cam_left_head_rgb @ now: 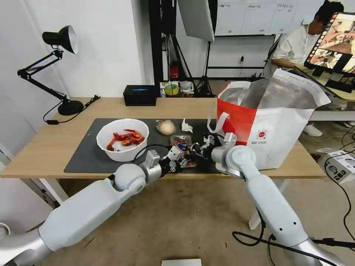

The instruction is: Pick up the trash from the table and place it into the takeout bag.

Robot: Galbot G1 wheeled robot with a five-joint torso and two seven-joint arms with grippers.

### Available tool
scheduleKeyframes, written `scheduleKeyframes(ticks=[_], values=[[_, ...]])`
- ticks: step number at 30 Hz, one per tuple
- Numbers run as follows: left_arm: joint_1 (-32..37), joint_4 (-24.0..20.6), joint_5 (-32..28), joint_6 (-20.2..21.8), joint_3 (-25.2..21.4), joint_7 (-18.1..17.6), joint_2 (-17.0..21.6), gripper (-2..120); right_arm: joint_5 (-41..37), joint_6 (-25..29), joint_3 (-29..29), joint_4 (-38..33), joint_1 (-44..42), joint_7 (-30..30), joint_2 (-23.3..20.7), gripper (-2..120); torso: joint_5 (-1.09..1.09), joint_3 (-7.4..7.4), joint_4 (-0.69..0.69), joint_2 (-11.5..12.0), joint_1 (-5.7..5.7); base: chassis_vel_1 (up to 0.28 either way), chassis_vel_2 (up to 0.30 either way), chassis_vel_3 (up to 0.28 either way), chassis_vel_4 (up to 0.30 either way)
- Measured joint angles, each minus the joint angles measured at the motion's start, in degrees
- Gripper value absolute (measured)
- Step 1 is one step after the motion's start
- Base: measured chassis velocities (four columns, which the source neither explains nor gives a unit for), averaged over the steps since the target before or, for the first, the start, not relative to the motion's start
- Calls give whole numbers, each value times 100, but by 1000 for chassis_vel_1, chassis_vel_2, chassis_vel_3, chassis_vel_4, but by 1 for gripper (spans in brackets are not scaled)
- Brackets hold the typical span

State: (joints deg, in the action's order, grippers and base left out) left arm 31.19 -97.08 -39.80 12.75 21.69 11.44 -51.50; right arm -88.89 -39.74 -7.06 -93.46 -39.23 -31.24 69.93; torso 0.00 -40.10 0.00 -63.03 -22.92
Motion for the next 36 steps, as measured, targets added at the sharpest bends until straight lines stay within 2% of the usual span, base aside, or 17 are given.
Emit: scheduleKeyframes(ticks=[6,13,16,18,20,21,23,25,26,28,30,36], values=[[108,-60,10,-59,-97,138,158,0,0,16,-21,20,19,9,-13,0,0,0,1,0,0,0,0,0,0],[445,-286,24,-109,-465,209,431,0,4,106,-13,-95,-3,23,-110,0,-1,0,-1,0,0,0,0,0,0],[794,-577,-33,-109,-888,238,630,0,7,134,-43,-165,-59,69,-126,0,-1,0,0,0,0,0,0,0,0],[900,-653,-50,-109,-1013,242,682,0,9,138,-51,-186,-77,76,-126,0,0,0,-1,0,0,0,0,0,0],[1288,-852,-58,-139,-1388,300,815,0,13,144,-63,-273,-136,84,-123,0,-2,0,0,0,0,0,0,0,0],[1288,-852,-58,-139,-1388,300,815,0,13,144,-63,-273,-136,84,-123,0,-2,0,0,0,0,0,0,0,0],[1628,-997,-49,-170,-1746,329,884,0,17,146,-70,-340,-177,86,-111,0,0,0,-1,0,0,0,0,0,0],[2175,-1220,-17,-190,-2304,345,962,0,26,153,-79,-433,-233,90,-93,0,-1,0,1,0,0,0,0,0,0],[2175,-1220,-17,-190,-2304,345,962,0,26,153,-79,-433,-233,90,-93,0,-1,0,1,0,0,0,0,0,0],[2675,-1413,59,-267,-2751,345,1041,0,46,161,-86,-531,-290,102,-81,0,-1,0,1,0,0,0,0,0,0],[2847,-1480,85,-297,-2882,345,1069,2,53,163,-88,-582,-318,111,-77,0,0,0,1,0,0,0,0,0,0],[3659,-1763,225,-414,-3606,341,1017,27,183,210,-75,-1028,-414,276,-129,0,-1,0,0,0,0,0,0,0,0]])
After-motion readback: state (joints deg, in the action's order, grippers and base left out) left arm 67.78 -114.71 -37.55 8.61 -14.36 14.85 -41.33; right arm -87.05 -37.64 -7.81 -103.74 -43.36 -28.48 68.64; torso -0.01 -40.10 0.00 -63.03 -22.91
